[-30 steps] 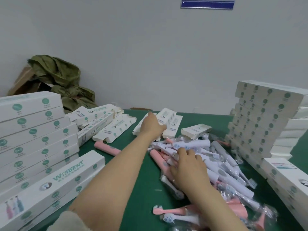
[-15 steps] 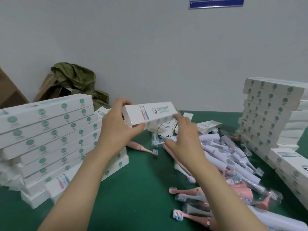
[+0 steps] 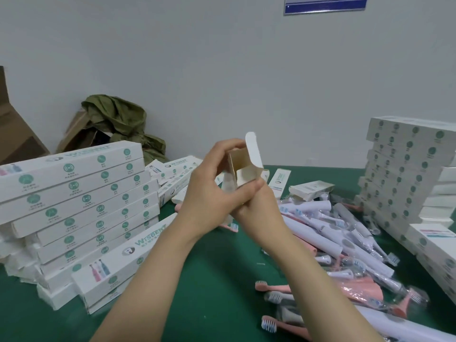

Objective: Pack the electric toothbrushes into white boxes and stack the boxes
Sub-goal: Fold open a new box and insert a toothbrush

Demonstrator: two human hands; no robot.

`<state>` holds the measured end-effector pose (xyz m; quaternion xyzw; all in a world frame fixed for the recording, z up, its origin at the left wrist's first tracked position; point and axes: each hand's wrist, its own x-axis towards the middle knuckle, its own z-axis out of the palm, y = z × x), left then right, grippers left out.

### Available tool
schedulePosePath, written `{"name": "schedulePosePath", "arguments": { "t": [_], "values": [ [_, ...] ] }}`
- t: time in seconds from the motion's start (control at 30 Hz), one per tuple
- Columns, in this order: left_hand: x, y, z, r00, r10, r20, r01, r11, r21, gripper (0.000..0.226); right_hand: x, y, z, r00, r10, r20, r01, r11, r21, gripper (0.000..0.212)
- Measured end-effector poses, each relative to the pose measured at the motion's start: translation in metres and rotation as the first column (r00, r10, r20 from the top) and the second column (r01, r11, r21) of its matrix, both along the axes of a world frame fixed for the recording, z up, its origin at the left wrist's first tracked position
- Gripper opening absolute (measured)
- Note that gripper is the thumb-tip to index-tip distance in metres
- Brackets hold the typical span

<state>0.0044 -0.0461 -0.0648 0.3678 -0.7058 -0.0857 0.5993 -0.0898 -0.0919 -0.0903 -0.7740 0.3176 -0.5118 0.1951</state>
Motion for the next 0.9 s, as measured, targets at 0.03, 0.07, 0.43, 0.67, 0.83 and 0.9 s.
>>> {"name": "schedulePosePath", "arguments": {
  "t": [0.03, 0.07, 0.43, 0.67, 0.83, 0.9],
  "values": [
    [-0.003, -0.002, -0.003, 1.0, -0.003, -0.027, 0.003, 1.0, -0.008, 0.046, 0.0, 0.001, -0.001, 1.0, -0.01, -0.006, 0.01, 1.0, 0.005, 0.02],
    [-0.005, -0.004, -0.006, 0.999, 0.0, -0.039, -0.001, 1.0, -0.01, 0.044, -0.001, 0.002, -0.003, 1.0, -0.02, -0.013, 0.02, 1.0, 0.009, 0.018],
    [0.009, -0.01, -0.011, 0.997, -0.081, -0.004, 0.081, 0.996, 0.031, 0.047, -0.01, 0.004, -0.004, 0.991, 0.127, -0.051, -0.121, 0.987, 0.104, 0.035],
    [0.004, -0.007, -0.027, 0.999, 0.024, -0.039, -0.022, 0.998, 0.053, 0.028, -0.038, 0.005, 0.022, 0.966, 0.1, 0.237, -0.179, 0.924, 0.339, 0.035],
    [-0.005, -0.004, -0.035, 0.977, 0.196, -0.087, -0.196, 0.981, 0.012, 0.043, -0.031, 0.023, 0.032, 0.965, 0.236, 0.113, -0.258, 0.929, 0.265, 0.025],
    [-0.004, -0.003, -0.036, 0.974, 0.14, -0.178, -0.133, 0.99, 0.052, 0.06, -0.026, 0.025, 0.03, 0.982, 0.189, 0.003, -0.187, 0.97, 0.157, 0.025]
  ]
}}
